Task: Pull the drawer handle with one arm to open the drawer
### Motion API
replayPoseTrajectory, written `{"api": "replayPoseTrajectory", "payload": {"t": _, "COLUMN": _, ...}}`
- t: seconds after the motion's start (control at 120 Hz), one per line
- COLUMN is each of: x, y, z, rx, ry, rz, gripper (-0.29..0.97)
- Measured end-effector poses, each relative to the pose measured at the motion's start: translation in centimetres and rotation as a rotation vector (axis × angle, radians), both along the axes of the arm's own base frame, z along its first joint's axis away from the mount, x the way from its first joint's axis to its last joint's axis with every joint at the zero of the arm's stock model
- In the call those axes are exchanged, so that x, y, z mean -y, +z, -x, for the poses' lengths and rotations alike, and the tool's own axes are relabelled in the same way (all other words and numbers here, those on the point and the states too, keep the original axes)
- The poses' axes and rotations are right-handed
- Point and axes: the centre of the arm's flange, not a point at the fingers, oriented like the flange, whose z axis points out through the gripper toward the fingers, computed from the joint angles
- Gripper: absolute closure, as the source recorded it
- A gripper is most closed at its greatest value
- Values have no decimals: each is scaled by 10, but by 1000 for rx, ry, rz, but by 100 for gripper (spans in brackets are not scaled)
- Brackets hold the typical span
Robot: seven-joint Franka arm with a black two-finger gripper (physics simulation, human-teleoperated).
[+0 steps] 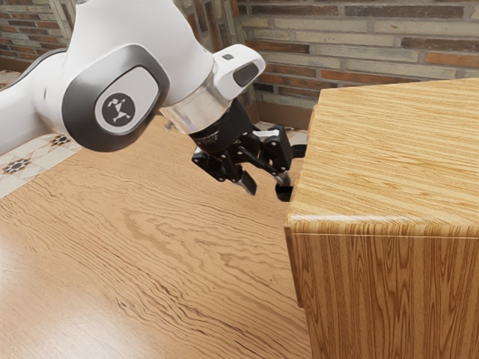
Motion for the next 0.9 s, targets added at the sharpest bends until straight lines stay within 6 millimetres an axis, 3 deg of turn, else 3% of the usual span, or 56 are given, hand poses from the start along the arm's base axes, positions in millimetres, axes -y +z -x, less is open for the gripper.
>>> {"api": "replayPoseTrajectory", "payload": {"t": 0.467, "x": -6, "y": 3, "z": 9, "rx": 8, "ry": 35, "rz": -26, "gripper": 42}}
{"api": "replayPoseTrajectory", "payload": {"t": 0.9, "x": -24, "y": 3, "z": 9, "rx": 7, "ry": 90, "rz": -38, "gripper": 43}}
